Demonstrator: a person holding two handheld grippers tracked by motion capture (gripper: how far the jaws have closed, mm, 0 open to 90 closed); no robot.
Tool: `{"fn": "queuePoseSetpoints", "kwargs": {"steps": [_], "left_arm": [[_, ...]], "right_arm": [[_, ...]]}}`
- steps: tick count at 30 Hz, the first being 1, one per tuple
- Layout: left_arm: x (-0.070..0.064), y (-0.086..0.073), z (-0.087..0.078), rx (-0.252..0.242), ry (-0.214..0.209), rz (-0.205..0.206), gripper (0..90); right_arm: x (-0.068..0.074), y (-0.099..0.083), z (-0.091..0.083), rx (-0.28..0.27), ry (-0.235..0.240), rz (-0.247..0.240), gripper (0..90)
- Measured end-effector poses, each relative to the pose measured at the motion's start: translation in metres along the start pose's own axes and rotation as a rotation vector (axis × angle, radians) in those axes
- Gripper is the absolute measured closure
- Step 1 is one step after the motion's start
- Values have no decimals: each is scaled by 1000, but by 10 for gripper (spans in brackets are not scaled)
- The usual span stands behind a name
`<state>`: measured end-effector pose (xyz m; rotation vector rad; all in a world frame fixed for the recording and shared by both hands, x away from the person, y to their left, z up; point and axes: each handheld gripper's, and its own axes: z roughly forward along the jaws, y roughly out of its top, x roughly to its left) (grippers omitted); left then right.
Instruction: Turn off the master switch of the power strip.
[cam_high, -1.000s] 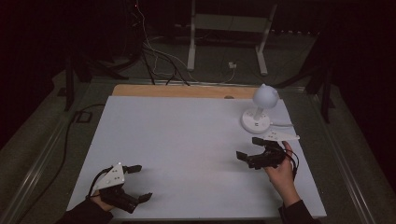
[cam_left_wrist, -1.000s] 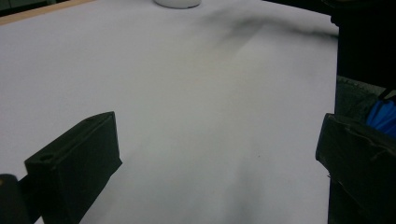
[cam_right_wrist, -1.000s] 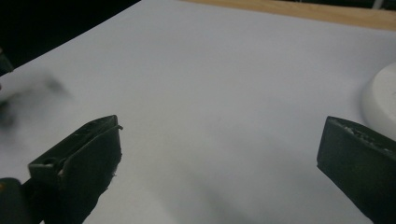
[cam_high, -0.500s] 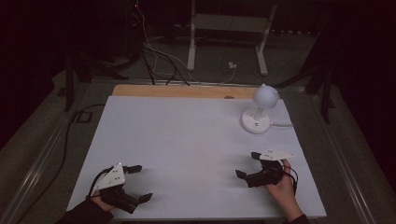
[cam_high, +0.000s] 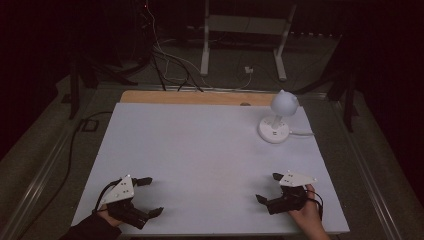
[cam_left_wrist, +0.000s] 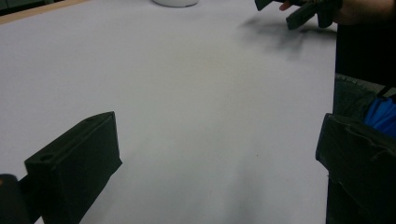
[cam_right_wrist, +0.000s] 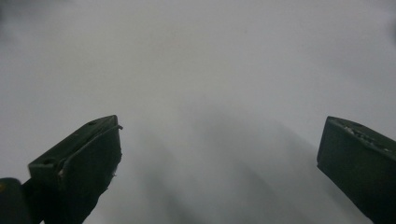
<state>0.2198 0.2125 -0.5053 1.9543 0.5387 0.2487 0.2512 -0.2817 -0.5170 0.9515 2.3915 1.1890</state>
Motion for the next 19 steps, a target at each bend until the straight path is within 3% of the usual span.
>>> {"fn": "queuePoseSetpoints", "kwargs": {"steps": [8,12,19], "left_arm": [[0,0,0,1,-1,-1,3],[0,0,1,0,-1,-2,3],[0,0,1,2,-1,-4,3]], "right_arm": [[-1,-11,-6,13,-34,-9,0],[-10,-14,-6,25,-1,24,0],[-14,-14,-5,24,8,19,0]]}}
